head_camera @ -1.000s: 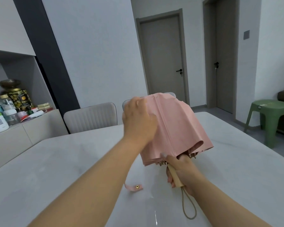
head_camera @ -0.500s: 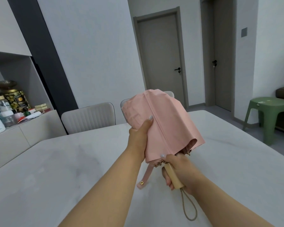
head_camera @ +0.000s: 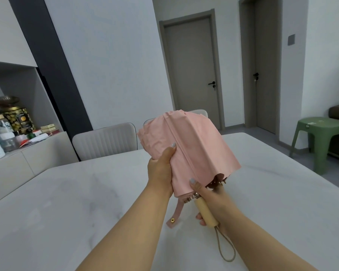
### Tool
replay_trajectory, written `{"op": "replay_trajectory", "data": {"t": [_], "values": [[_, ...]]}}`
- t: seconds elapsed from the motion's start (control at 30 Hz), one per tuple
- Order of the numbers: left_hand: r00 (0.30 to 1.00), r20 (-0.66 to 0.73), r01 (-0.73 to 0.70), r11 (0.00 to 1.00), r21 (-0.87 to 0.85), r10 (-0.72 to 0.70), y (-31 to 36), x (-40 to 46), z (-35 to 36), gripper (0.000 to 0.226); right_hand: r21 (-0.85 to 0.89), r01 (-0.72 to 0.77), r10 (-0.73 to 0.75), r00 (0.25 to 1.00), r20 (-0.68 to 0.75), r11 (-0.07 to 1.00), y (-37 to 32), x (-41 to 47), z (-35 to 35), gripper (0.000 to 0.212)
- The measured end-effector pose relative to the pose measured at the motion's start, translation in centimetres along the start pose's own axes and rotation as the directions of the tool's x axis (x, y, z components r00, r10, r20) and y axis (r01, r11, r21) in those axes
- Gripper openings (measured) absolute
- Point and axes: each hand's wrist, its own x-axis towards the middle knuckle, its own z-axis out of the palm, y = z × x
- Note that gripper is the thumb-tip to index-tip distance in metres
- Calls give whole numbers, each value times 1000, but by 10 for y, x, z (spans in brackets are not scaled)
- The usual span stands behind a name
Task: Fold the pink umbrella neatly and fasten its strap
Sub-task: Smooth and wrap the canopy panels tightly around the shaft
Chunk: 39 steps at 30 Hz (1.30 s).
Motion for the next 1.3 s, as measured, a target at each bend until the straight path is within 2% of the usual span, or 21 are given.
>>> {"op": "replay_trajectory", "data": {"t": [0.1, 0.27, 0.37, 0.53, 0.6, 0.63, 0.67, 0.73, 0.8, 0.87, 0.9, 0.93, 1.0, 1.07, 1.1, 1.17, 1.2, 1.23, 1.3], "values": [[999, 28, -26, 999, 30, 25, -3, -2, 1, 34, -23, -19, 23, 986, 166, 1000, 0, -6, -1, 76], [996, 78, -47, 998, 48, 43, -5, -5, 5, 66, -28, -11, 17, 976, 217, 1000, 2, -9, -2, 75], [994, 106, -29, 997, 67, 22, -7, -5, 3, 74, -21, 46, -39, 961, 273, 999, 5, -9, -1, 64], [989, 142, 21, 989, 144, -42, -3, -1, -5, 62, -19, 168, -160, 964, 213, 986, 5, -7, -1, 51], [998, 66, 4, 973, 232, -20, 2, -2, -6, 75, -77, 180, -165, 972, 170, 981, 3, -6, -3, 42], [999, -30, -21, 948, 318, 32, 6, -2, -6, 87, -95, 184, -168, 973, 157, 978, 3, -6, -4, 40], [981, -131, -79, 905, 419, 146, 13, -1, -6, 93, -104, 192, -175, 973, 154, 976, 3, -5, -5, 40], [868, -195, -261, 753, 604, 456, 34, -2, -2, 81, -116, 213, -193, 967, 163, 970, 3, -6, -5, 42], [736, -71, -457, 571, 682, 673, 65, -2, 7, 55, -151, 231, -205, 964, 166, 961, 3, -6, -4, 44], [647, 112, -589, 402, 701, 754, 100, -1, 20, 31, -222, 243, -213, 965, 153, 944, 3, -6, -2, 38], [630, 214, -621, 318, 717, 747, 115, -1, 29, 28, -258, 241, -210, 967, 142, 936, 4, -5, -1, 33], [639, 306, -620, 238, 747, 706, 127, -1, 37, 37, -282, 234, -205, 970, 129, 930, 4, -5, 0, 30], [768, 374, -504, 130, 854, 520, 146, -2, 51, 47, -307, 219, -193, 975, 112, 926, 5, -6, 1, 27], [898, 314, -375, 162, 913, 307, 155, 1, 57, 45, -307, 211, -180, 976, 124, 928, 5, -7, 1, 25], [926, 303, -350, 217, 911, 225, 157, 2, 56, 41, -303, 211, -176, 974, 139, 929, 4, -8, 1, 23], [927, 348, -374, 331, 866, 137, 161, 3, 55, 25, -306, 204, -159, 973, 165, 930, 2, -10, 0, 24], [920, 373, -392, 358, 848, 124, 163, 6, 55, 15, -303, 192, -147, 975, 167, 933, 2, -9, 0, 25], [918, 381, -396, 353, 848, 114, 164, 7, 54, 14, -292, 180, -138, 977, 161, 939, 1, -9, -1, 25], [935, 342, -354, 275, 894, 90, 166, 8, 52, 12, -270, 181, -141, 977, 158, 946, 2, -7, -2, 27]]}}
